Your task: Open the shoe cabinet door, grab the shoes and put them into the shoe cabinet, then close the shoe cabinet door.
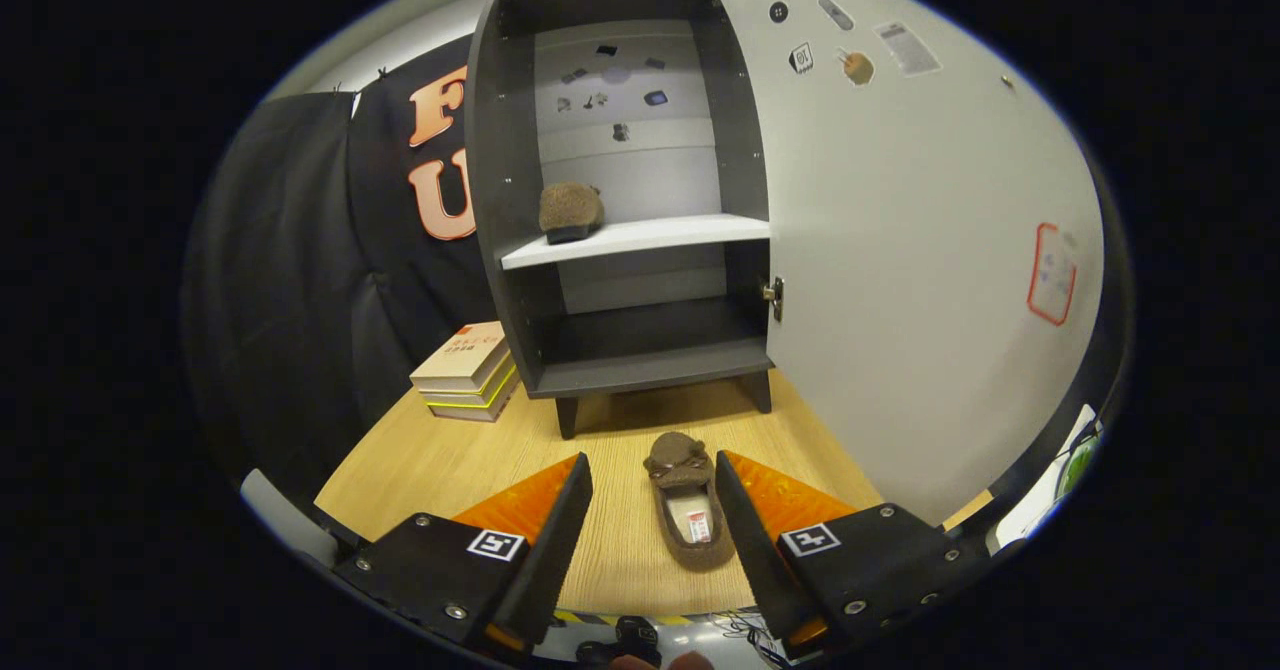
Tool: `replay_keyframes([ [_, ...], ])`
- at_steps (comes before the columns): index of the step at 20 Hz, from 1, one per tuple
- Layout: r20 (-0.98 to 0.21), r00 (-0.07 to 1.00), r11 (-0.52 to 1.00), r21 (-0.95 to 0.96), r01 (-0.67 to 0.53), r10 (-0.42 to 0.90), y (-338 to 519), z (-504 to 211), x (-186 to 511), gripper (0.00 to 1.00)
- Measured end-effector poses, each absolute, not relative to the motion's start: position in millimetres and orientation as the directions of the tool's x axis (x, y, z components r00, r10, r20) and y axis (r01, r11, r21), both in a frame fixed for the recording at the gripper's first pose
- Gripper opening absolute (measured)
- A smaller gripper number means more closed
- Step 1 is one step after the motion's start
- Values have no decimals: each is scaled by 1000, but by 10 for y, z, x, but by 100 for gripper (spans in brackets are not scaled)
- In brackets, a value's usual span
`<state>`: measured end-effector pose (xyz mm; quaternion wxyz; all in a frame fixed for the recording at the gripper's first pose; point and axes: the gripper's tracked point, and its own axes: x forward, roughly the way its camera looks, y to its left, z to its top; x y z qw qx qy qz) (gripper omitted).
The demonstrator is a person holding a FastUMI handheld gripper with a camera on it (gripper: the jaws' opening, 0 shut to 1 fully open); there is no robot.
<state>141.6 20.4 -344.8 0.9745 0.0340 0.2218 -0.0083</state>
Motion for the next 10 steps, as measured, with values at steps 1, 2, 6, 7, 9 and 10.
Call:
replay_keyframes([
  [1, -444, 896, 997, 65, 34, -1, 211, -3586, 1477, 78],
  [2, -459, 888, 998, 58, 32, -2, 216, -3735, 1530, 79],
  [6, -500, 866, 1000, 27, -4, 17, 264, -4236, 1735, 78],
  [7, -510, 860, 1000, 24, -15, 25, 280, -4358, 1790, 78],
  [9, -528, 849, 999, 16, -29, 33, 286, -4602, 1899, 78],
  [10, -537, 843, 999, 18, -32, 37, 286, -4724, 1964, 78],
])
